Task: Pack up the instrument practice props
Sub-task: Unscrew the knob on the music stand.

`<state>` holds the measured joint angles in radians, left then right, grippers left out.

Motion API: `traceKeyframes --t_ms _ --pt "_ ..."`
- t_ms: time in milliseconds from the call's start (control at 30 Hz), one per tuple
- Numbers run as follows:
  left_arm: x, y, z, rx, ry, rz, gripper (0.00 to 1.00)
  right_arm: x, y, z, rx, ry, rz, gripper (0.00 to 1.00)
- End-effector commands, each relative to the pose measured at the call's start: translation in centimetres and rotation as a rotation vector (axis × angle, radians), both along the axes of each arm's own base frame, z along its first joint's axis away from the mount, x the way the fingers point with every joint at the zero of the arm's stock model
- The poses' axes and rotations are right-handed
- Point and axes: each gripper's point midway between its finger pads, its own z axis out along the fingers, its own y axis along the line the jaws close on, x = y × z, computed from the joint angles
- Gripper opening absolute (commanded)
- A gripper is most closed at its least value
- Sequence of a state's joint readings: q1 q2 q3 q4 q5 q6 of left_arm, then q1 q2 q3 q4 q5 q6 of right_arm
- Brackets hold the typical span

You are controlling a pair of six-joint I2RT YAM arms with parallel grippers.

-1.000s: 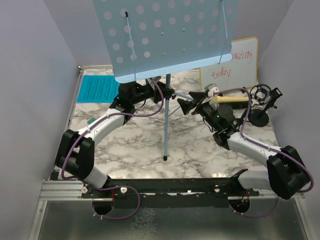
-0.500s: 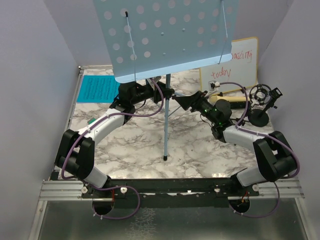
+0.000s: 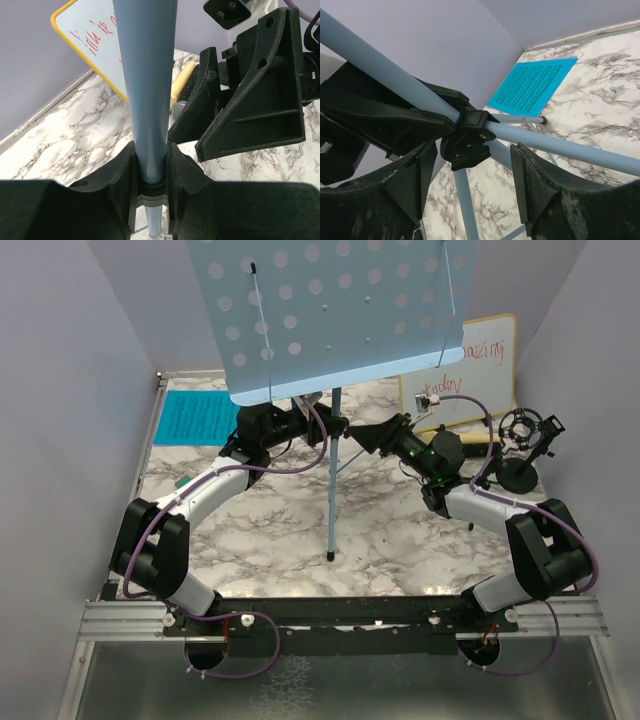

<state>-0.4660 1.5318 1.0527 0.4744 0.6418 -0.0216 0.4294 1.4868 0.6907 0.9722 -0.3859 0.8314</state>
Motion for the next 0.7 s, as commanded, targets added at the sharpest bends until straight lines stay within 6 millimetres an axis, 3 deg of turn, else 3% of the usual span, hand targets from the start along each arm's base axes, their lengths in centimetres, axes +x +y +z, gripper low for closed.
traceKeyframes --t_ms 0,233,367,533,667 --pt "-2.2 0.7 -11.6 0.179 0.363 -0.007 0.0 0.3 0.5 0.4 0.006 -0.012 0.037 0.65" --pt "-2.3 0.5 -12.0 0.18 0.374 -0.014 0.0 0.7 1.4 -1.1 -0.043 0.01 0.081 0.55" --pt "-2.2 0.5 -12.1 0.183 0.375 -0.011 0.0 0.8 1.3 -1.8 -0.08 -0.004 0.077 0.41" --pt "-2.3 0.4 -12.1 0.183 0.377 -0.017 0.0 1.1 0.7 -2.9 -0.235 -0.065 0.053 0.16" --pt "-2.3 0.3 -12.0 0.182 0.376 -0.018 0.0 1.0 -0.3 -2.5 -0.423 -0.252 0.03 0.04"
